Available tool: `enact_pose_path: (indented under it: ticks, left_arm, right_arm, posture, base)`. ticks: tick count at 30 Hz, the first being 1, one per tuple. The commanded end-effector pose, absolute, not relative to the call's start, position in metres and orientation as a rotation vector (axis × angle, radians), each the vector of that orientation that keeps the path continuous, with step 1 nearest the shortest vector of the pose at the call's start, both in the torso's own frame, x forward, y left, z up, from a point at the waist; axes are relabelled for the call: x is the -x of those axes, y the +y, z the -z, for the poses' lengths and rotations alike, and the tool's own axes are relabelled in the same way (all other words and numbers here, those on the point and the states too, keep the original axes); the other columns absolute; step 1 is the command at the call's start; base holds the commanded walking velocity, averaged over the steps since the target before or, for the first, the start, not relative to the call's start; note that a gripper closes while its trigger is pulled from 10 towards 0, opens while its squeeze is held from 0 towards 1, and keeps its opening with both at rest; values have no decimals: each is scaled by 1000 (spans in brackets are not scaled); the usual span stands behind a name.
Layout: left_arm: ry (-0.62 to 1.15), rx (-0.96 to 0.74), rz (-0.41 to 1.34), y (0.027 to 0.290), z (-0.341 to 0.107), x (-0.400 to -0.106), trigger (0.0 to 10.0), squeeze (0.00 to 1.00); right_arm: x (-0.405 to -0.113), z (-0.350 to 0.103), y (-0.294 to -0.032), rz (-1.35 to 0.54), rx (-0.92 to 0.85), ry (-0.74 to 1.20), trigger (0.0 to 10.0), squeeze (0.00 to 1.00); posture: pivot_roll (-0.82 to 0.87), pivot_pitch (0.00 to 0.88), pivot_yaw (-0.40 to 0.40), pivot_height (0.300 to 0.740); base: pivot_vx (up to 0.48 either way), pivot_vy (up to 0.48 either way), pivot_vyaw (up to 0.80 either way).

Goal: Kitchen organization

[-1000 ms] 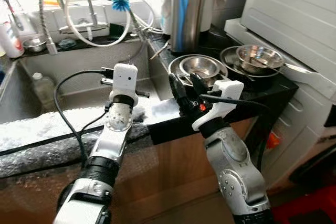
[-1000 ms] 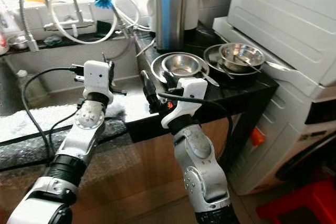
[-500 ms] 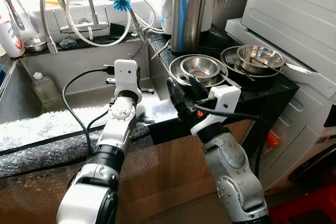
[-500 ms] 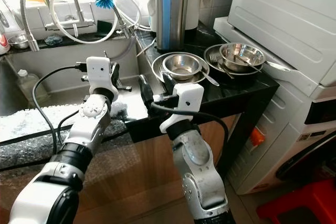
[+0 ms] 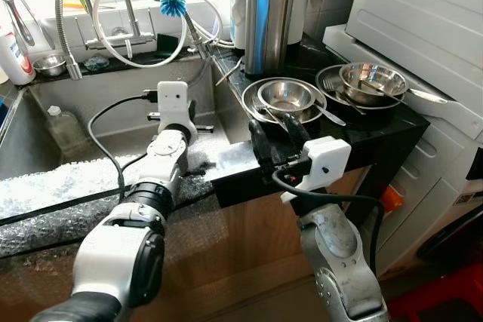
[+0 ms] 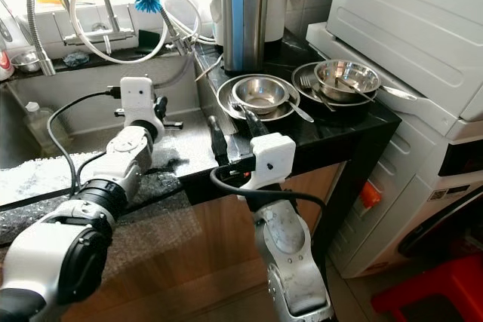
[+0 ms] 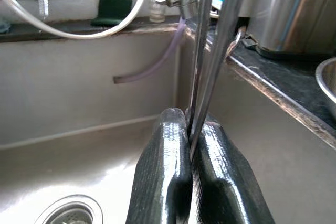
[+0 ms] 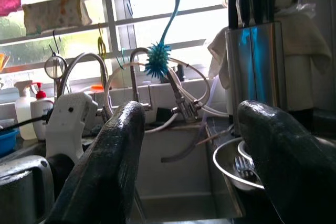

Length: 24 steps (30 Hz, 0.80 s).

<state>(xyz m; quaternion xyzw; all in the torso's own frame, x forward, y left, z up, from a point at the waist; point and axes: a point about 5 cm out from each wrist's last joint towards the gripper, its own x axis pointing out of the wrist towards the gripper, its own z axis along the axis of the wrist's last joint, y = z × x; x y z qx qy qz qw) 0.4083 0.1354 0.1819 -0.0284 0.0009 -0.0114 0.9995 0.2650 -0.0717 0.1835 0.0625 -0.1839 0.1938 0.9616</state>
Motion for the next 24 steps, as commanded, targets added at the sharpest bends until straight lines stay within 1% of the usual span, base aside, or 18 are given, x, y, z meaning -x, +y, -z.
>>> enact_pose_path:
  ticks: [1, 3, 4, 5, 8, 9, 11, 12, 16, 20, 24]
  left_arm:
    - [-14, 70, 54, 138, -191, -411, 10000, 0]
    - [-20, 31, 107, 138, -192, -411, 10000, 0]
    - [-31, 7, 125, 146, -191, -410, 10000, 0]
    - [-37, 5, 115, 155, -191, -410, 10000, 0]
    - [-41, 2, 100, 166, -190, -409, 10000, 0]
    - [-50, -9, 88, 175, -190, -408, 10000, 0]
    - [-72, -1, 72, 185, -190, -405, 10000, 0]
    - [-83, 4, 51, 193, -189, -404, 10000, 0]
    - [-85, 4, 50, 196, -188, -403, 10000, 0]
    - [-70, -12, -4, 214, -179, -397, 10000, 0]
    - [-64, -3, -7, 218, -167, -391, 10000, 0]
  right_arm:
    - [-264, -193, -74, -381, -120, -419, 10000, 0]
    - [-265, -195, -75, -377, -111, -425, 10000, 0]
    - [-265, -194, -77, -365, -97, -427, 10000, 0]
    - [-265, -193, -80, -355, -90, -427, 10000, 0]
    - [-264, -192, -83, -344, -88, -433, 10000, 0]
    - [-262, -191, -85, -338, -84, -437, 10000, 0]
    - [-260, -189, -88, -308, -5, -458, 10000, 0]
    - [-258, -187, -91, -277, -3, -467, 10000, 0]
    - [-258, -186, -92, -267, -15, -468, 10000, 0]
    - [-252, -176, -110, -151, 96, -479, 10000, 0]
    - [-245, -172, -121, -85, 186, -510, 10000, 0]
  posture:
    - [-182, 0, 43, 740]
    - [-184, 0, 40, 740]
    - [-182, 0, 37, 740]
    - [-179, 0, 35, 740]
    - [-177, 0, 33, 740]
    - [-178, 0, 30, 740]
    - [-177, 0, 29, 740]
    - [-175, 0, 27, 740]
    - [-175, 0, 27, 740]
    - [-188, 0, 23, 740]
    - [-195, 0, 19, 740]
  base:
    - [0, 0, 0]
    - [0, 0, 0]
    - [0, 0, 0]
    - [0, 0, 0]
    - [0, 0, 0]
    - [0, 0, 0]
    - [0, 0, 0]
    - [0, 0, 0]
    - [0, 0, 0]
    - [0, 0, 0]
    - [0, 0, 0]
